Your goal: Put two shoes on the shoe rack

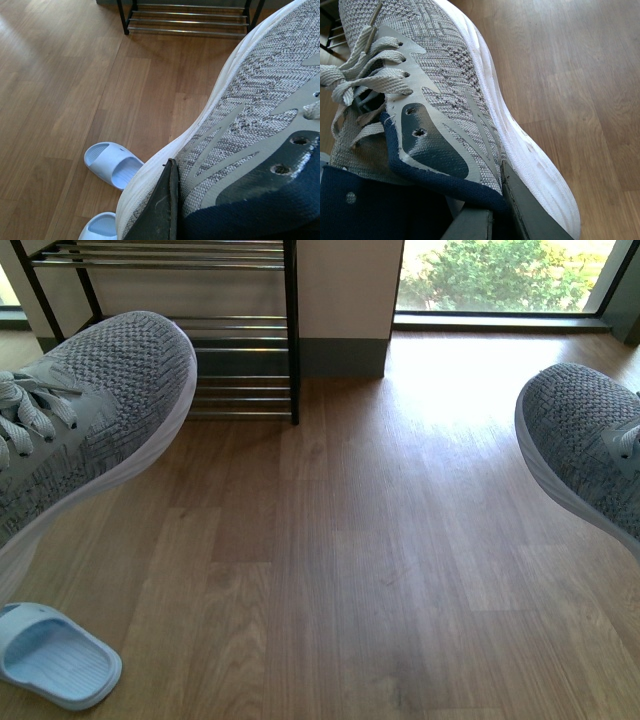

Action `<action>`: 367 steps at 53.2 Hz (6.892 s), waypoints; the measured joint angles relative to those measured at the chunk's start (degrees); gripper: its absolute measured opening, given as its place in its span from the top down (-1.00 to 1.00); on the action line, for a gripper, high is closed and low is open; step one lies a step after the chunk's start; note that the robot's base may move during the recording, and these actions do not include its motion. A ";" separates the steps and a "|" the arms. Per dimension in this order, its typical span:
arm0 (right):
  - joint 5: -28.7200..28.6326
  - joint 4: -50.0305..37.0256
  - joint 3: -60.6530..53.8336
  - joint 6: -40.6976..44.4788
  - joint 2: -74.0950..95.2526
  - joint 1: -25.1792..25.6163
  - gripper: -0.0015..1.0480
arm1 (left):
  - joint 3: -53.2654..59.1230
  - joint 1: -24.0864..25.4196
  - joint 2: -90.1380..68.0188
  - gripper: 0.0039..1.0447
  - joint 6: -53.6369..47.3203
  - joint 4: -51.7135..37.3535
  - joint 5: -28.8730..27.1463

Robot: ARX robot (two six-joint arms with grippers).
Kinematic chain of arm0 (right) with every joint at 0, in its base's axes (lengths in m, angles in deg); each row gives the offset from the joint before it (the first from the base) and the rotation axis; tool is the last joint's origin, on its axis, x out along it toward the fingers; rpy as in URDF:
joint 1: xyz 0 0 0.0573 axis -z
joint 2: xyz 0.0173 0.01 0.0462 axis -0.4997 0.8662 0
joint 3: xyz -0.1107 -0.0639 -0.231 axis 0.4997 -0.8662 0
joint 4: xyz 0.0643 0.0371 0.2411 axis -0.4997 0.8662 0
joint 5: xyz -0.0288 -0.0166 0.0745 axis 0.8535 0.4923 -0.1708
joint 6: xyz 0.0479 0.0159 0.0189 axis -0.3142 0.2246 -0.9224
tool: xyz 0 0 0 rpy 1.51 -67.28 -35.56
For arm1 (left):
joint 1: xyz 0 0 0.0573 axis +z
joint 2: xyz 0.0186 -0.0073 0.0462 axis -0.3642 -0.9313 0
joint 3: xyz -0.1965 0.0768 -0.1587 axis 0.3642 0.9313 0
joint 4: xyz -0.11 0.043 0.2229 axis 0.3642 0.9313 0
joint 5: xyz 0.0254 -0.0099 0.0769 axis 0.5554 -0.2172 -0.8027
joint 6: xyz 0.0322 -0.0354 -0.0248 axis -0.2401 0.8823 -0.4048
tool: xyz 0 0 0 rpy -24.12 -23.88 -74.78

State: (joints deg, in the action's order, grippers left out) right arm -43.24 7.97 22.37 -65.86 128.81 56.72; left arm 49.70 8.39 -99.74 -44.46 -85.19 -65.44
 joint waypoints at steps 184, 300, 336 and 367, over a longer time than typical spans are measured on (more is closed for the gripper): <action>0.11 0.00 -0.09 0.02 0.00 -0.07 0.98 | 0.15 0.07 0.00 0.98 0.20 0.02 -0.07; 36.46 19.04 60.30 -32.06 40.24 -37.24 0.98 | 0.17 0.07 0.02 0.98 0.17 0.02 -0.09; 37.83 25.22 73.26 -33.27 50.60 -32.85 0.98 | 0.17 0.07 0.00 0.98 0.17 0.02 -0.09; 33.57 19.93 69.90 -29.68 46.75 -32.79 -0.26 | 0.17 0.07 0.00 0.98 0.20 0.02 -0.04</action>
State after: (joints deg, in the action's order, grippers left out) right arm -9.67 27.90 92.27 -95.54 175.56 23.94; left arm 49.87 8.45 -99.74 -44.26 -85.17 -65.48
